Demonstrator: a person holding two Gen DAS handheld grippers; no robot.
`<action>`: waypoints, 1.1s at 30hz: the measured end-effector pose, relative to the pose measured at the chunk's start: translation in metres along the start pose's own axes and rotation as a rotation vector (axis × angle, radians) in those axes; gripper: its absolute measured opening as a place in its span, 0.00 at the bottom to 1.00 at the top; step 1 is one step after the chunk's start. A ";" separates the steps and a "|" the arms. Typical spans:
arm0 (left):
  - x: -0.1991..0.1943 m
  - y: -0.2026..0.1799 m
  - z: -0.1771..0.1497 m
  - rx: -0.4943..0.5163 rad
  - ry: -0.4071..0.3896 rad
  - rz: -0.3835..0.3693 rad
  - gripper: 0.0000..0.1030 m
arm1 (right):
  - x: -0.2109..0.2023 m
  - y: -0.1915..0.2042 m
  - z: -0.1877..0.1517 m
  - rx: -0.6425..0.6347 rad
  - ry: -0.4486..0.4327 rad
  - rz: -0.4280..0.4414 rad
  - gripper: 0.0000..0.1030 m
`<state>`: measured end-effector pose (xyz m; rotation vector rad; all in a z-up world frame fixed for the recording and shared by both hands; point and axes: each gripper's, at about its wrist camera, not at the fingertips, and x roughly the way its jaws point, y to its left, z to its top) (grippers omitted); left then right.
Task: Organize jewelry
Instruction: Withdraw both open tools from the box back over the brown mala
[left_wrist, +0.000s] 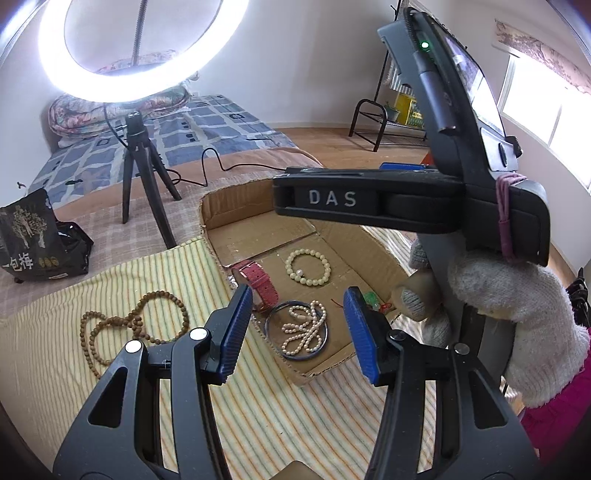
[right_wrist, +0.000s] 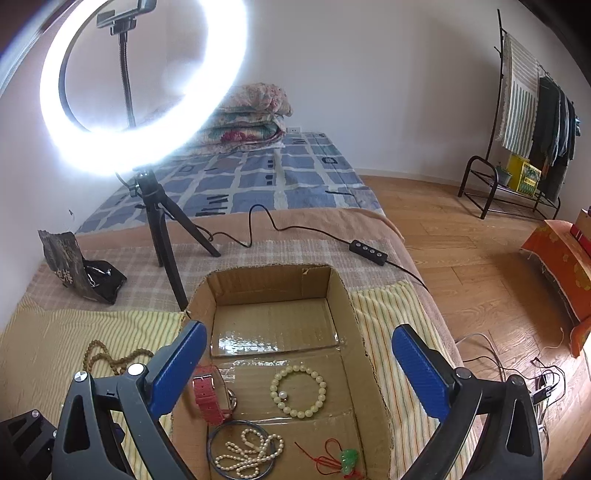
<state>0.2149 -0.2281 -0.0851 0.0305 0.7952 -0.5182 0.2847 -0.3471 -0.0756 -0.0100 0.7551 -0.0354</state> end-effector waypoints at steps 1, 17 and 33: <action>-0.003 0.003 -0.001 -0.001 0.000 0.003 0.51 | -0.002 0.002 0.000 -0.002 -0.005 -0.001 0.99; -0.047 0.068 -0.029 -0.036 0.006 0.104 0.51 | -0.034 0.042 0.007 -0.033 -0.070 0.042 1.00; -0.076 0.151 -0.079 -0.115 0.058 0.195 0.51 | -0.011 0.129 -0.006 -0.126 0.066 0.251 0.94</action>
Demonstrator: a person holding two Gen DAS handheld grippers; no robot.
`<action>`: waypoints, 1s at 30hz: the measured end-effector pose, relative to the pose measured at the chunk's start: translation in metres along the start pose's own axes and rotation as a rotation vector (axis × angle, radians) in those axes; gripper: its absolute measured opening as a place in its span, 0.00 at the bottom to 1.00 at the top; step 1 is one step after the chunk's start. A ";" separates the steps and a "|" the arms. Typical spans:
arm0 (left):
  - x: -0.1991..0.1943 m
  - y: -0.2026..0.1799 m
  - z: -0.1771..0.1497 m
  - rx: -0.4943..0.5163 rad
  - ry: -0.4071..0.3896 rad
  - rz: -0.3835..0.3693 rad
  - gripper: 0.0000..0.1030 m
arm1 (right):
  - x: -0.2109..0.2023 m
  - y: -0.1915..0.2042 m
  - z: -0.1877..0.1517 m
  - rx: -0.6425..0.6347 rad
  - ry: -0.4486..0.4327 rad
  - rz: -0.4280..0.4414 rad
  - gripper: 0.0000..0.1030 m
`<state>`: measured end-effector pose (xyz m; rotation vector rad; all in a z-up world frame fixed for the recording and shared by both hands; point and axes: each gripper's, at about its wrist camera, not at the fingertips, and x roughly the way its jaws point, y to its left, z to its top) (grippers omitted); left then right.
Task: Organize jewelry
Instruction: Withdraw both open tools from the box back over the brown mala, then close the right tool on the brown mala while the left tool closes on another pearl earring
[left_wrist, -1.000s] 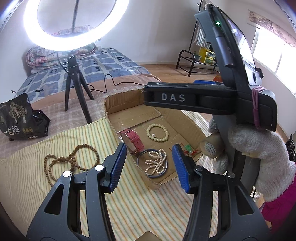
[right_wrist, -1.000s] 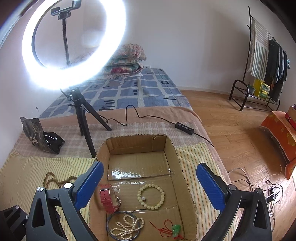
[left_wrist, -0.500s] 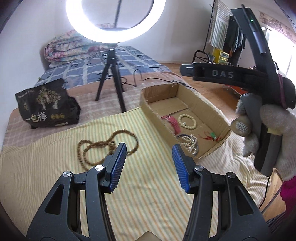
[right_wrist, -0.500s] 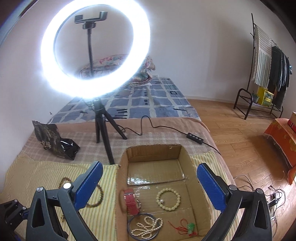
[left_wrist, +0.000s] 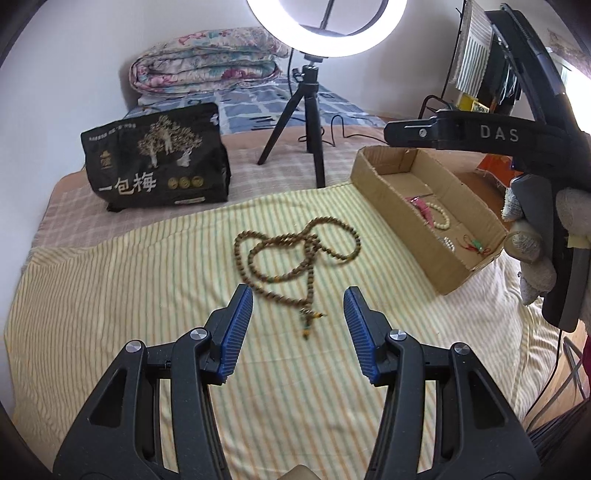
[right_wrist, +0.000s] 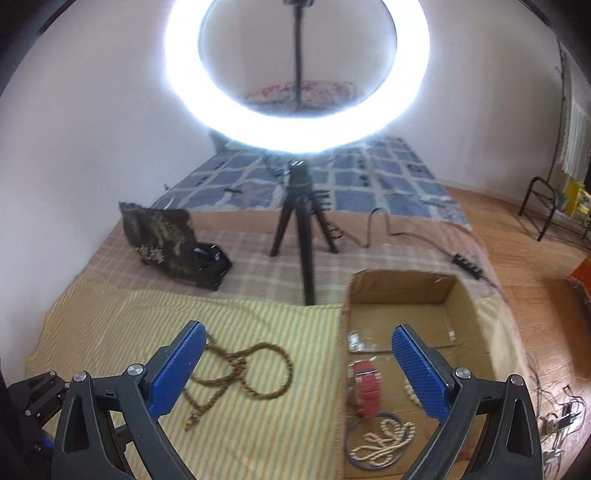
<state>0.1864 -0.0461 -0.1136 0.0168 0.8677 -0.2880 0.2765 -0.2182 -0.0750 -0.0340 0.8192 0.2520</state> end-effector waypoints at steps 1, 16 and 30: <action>0.001 0.004 -0.003 -0.002 0.003 -0.001 0.51 | 0.005 0.004 -0.002 -0.002 0.017 0.008 0.93; 0.037 0.045 -0.031 -0.058 0.109 -0.028 0.30 | 0.084 0.033 -0.030 0.046 0.258 0.140 0.73; 0.067 0.048 -0.043 -0.012 0.160 0.000 0.30 | 0.118 0.046 -0.033 0.024 0.320 0.123 0.52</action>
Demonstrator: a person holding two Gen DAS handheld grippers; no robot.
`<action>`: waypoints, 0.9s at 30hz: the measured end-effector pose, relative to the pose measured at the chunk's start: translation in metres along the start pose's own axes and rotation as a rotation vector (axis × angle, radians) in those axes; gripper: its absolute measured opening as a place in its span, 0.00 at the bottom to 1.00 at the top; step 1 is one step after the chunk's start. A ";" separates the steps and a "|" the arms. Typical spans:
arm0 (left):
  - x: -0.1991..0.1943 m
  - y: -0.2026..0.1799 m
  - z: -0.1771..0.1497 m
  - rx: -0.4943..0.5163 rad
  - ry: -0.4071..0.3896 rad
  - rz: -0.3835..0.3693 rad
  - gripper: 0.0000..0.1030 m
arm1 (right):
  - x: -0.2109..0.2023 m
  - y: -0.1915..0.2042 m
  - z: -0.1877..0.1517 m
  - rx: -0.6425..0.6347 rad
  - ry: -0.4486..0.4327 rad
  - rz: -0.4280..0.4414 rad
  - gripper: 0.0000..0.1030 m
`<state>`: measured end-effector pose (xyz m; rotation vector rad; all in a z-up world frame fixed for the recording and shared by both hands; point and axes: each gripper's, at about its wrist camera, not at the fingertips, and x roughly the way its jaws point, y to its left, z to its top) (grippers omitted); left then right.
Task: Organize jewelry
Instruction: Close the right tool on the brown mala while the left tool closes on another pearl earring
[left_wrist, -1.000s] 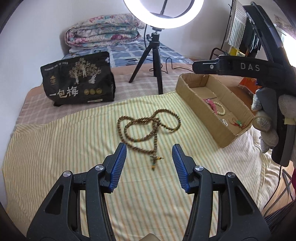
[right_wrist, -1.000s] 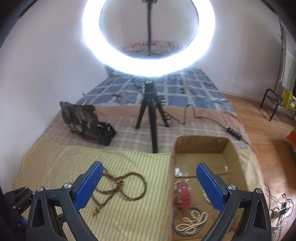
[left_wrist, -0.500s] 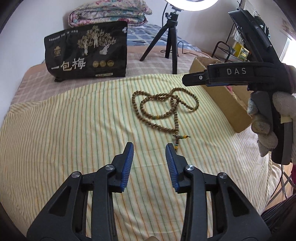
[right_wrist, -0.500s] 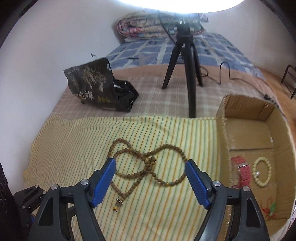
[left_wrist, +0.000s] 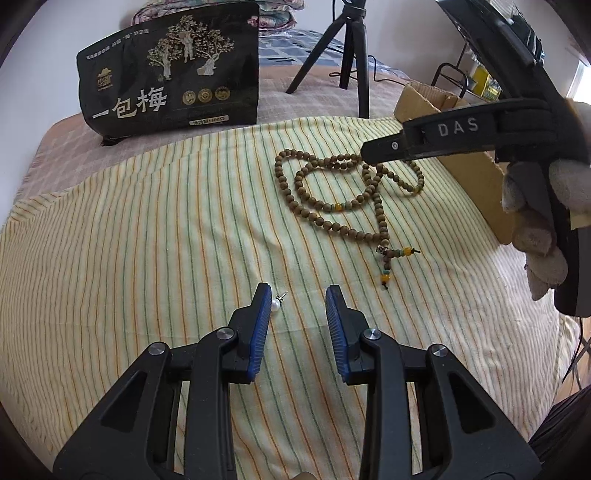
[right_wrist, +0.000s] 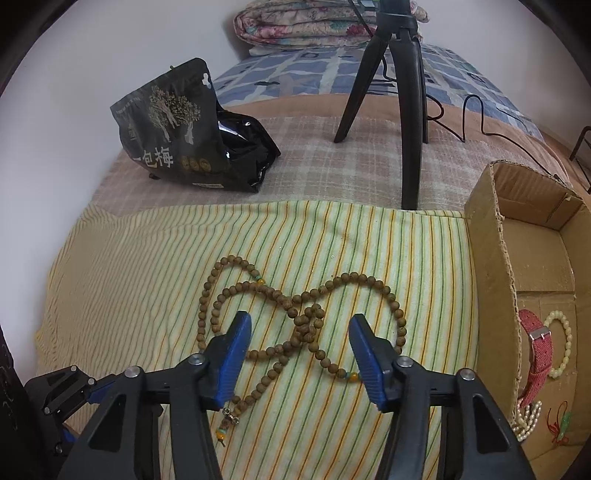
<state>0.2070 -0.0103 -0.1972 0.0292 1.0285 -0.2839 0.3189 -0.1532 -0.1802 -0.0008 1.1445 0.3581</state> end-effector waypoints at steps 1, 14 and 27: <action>0.001 -0.001 0.000 0.003 0.004 0.002 0.30 | 0.002 0.000 0.000 0.000 0.001 -0.001 0.52; 0.007 0.007 -0.005 -0.005 0.030 0.037 0.24 | 0.019 0.003 0.003 -0.013 0.033 0.001 0.43; 0.014 0.006 -0.001 0.014 0.027 0.064 0.06 | 0.037 0.003 0.003 -0.013 0.053 -0.012 0.28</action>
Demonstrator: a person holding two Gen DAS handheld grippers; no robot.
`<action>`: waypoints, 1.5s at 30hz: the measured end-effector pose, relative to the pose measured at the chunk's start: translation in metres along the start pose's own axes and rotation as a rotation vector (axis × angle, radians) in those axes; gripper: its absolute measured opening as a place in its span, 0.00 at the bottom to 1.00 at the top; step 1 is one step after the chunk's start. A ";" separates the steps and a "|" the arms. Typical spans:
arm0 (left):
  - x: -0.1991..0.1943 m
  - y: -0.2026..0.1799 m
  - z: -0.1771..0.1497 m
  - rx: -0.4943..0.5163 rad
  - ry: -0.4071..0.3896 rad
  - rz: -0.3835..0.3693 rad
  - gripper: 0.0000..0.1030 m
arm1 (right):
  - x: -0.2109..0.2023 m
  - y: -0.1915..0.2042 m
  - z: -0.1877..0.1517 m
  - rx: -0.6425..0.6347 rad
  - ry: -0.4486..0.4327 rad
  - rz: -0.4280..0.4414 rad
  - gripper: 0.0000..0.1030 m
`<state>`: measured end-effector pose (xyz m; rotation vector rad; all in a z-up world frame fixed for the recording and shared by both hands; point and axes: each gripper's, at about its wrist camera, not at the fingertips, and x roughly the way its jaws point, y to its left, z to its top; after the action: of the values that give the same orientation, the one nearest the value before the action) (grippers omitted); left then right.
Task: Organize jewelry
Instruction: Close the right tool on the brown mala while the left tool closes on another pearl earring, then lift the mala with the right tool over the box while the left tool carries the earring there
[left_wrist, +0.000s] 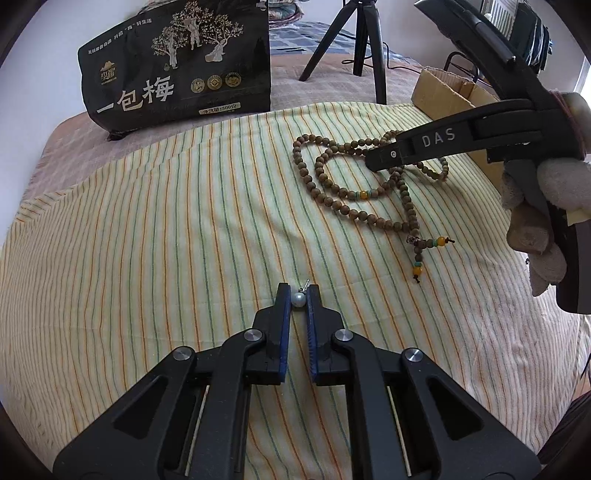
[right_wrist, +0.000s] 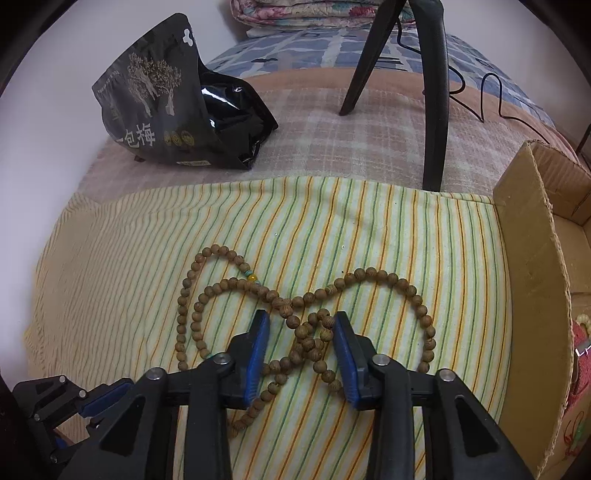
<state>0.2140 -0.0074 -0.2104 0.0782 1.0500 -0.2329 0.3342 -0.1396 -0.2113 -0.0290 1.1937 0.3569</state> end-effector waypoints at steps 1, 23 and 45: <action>0.000 0.000 0.000 0.000 -0.001 0.001 0.06 | 0.000 0.001 -0.001 -0.007 -0.003 -0.008 0.26; -0.052 -0.001 0.014 -0.045 -0.124 -0.011 0.06 | -0.089 0.016 0.004 0.017 -0.185 0.134 0.04; -0.118 -0.069 0.037 0.016 -0.251 -0.104 0.06 | -0.232 -0.009 -0.003 0.015 -0.402 0.100 0.04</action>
<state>0.1734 -0.0630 -0.0870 0.0083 0.8026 -0.3368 0.2600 -0.2086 -0.0022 0.1119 0.8011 0.4190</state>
